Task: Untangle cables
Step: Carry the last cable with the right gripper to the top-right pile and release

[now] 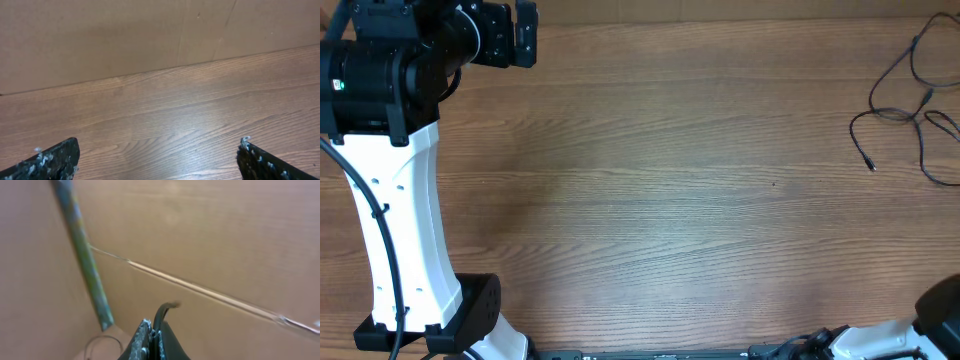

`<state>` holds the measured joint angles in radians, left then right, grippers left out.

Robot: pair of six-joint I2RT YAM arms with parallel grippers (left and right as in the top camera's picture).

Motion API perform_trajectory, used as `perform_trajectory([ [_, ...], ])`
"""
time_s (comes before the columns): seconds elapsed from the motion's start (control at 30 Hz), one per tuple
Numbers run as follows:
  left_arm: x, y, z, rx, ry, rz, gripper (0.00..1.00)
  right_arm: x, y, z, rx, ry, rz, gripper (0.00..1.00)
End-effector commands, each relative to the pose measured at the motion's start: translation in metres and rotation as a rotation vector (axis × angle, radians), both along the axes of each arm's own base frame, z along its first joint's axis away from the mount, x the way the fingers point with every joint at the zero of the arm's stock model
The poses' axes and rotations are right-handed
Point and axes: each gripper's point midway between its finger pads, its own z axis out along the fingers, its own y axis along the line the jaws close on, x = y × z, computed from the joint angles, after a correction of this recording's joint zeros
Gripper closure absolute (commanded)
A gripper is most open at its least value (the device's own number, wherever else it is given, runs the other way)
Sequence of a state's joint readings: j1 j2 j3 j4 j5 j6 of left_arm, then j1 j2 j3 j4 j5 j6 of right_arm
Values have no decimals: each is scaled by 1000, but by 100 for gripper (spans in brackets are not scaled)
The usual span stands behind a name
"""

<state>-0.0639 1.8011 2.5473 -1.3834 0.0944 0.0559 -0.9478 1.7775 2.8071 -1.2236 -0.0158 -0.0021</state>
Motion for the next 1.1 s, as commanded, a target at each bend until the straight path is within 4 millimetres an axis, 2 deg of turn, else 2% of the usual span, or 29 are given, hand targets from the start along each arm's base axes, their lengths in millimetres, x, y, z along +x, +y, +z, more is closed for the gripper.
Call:
perform_trajectory([
  [0.0, 3, -3, -1, 10, -3, -22, 0, -9, -47, -46, 110, 54, -21, 96],
  [0.07, 2, -3, -2, 24, 0, -31, 0, -2, -65, -76, 177, 68, 34, 96],
  [0.1, 2, -3, -2, 27, 3, -32, 0, 4, -70, -94, 200, 92, 94, 96],
  [0.17, 1, -3, -3, 27, 6, -32, 0, 10, -77, -116, 218, 130, 154, 96],
  [0.27, 2, -3, -2, 25, 3, -32, 0, 13, -85, -125, 220, 130, 156, 96],
  [0.37, 1, -5, -3, 12, 6, -37, 0, 21, -81, -110, 169, 101, 195, 96],
  [0.43, 0, -9, -2, -7, 7, -56, 0, 29, -68, -89, 112, 63, 255, 96],
  [0.47, 0, -14, -2, -22, 7, -76, 0, 31, -60, -67, 63, 20, 270, 96],
  [0.57, -1, -17, -1, -39, 8, -87, 0, 26, -44, -31, -49, -10, 270, 96],
  [0.6, -1, -17, -2, -43, 10, -84, 0, 23, -44, -29, -62, 0, 253, 96],
  [0.63, -1, -17, -2, -48, 13, -80, 0, 20, -47, -36, -52, 28, 232, 96],
  [0.67, -1, -17, -2, -48, 15, -80, 0, 19, -50, -44, -37, 59, 220, 96],
  [0.7, -2, -17, -3, -47, 17, -81, 0, 19, -56, -64, -4, 115, 213, 96],
  [0.8, -1, -17, -2, -42, 13, -83, 0, 31, -75, -143, 158, 222, 255, 96],
  [0.9, -1, -17, -2, -37, 12, -87, 0, 35, -83, -196, 260, 258, 269, 96],
  [0.97, -2, -17, -3, -37, 15, -87, 0, 36, -86, -240, 343, 286, 273, 96],
  [1.07, -2, -17, -3, -37, 17, -87, 0, 31, -94, -289, 408, 317, 240, 96],
])
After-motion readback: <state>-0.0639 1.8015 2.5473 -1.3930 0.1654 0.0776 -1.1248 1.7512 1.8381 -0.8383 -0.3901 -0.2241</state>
